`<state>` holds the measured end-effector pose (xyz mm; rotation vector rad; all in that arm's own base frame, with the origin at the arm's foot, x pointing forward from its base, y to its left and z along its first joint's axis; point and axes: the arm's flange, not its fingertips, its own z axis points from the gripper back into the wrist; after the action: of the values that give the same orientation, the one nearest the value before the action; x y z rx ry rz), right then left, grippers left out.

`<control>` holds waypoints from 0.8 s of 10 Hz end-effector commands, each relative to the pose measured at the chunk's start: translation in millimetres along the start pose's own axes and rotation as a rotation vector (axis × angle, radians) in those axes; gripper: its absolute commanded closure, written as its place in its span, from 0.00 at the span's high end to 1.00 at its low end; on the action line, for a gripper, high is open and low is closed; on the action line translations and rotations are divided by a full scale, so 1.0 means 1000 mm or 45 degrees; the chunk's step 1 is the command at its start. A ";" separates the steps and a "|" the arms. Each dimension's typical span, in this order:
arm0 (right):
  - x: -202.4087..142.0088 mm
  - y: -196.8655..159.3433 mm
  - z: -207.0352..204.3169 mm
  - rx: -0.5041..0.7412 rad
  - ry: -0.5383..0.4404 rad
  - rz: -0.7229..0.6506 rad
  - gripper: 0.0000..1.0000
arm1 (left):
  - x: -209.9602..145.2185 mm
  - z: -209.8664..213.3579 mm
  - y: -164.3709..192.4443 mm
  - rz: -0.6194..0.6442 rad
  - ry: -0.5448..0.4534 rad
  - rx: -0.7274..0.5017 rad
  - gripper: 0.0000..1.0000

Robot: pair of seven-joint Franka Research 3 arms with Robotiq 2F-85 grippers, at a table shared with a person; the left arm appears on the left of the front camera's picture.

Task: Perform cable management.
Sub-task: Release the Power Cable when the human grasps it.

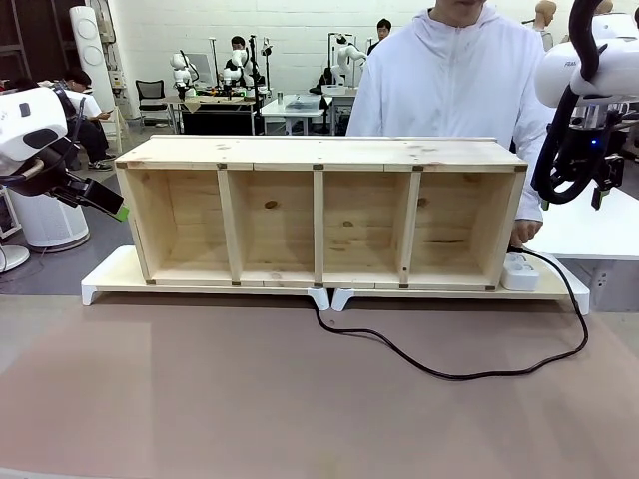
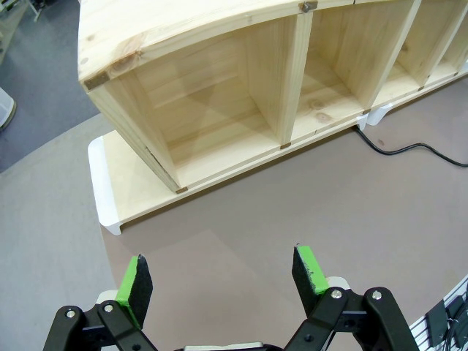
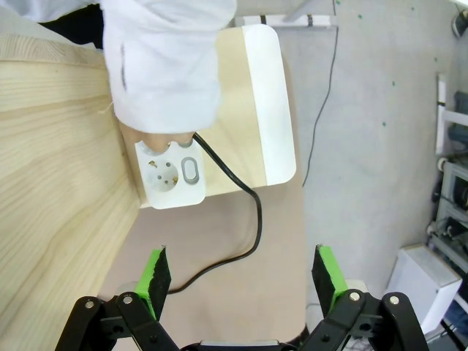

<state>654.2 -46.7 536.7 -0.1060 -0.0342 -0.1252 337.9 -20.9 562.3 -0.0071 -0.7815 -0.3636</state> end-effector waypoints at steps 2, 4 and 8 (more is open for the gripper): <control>0.000 0.000 -0.001 0.003 0.005 -0.002 1.00 | 0.000 -0.001 0.000 0.023 0.003 -0.004 1.00; 0.000 0.000 -0.001 0.003 0.005 -0.002 1.00 | 0.000 -0.001 0.000 0.023 0.003 -0.004 1.00; 0.000 0.000 -0.001 0.003 0.005 -0.002 1.00 | 0.000 -0.001 0.000 0.023 0.003 -0.004 1.00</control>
<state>654.2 -46.7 536.7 -0.1060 -0.0342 -0.1252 337.9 -20.9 562.3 -0.0071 -0.7815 -0.3636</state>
